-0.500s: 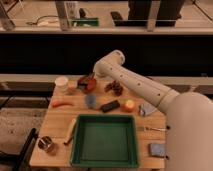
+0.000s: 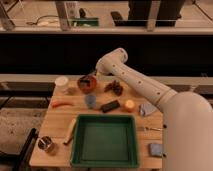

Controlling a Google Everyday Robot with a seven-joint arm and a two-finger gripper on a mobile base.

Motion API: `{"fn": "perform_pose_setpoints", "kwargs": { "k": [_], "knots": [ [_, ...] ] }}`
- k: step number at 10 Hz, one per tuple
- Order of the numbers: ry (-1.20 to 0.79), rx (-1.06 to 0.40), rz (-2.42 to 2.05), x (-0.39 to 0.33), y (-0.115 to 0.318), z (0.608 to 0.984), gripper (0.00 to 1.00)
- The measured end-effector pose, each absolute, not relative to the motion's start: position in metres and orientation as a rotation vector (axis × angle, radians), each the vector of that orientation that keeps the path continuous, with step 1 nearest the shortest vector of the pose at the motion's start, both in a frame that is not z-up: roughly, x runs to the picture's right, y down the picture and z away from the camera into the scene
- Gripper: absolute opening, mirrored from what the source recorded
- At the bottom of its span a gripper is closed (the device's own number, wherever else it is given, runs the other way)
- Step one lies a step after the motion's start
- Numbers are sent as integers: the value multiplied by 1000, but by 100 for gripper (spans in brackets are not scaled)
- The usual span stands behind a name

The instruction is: Wipe red bowl with brush

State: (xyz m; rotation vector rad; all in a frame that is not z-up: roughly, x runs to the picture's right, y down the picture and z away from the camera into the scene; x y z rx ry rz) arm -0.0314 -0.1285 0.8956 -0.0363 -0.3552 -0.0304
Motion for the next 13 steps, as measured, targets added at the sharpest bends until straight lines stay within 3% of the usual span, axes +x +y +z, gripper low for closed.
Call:
{"fn": "perform_pose_setpoints", "kwargs": {
  "k": [6, 13],
  "knots": [
    [-391, -30, 3, -24, -134, 940, 0],
    [-423, -53, -1, -35, -127, 949, 0]
  ]
}}
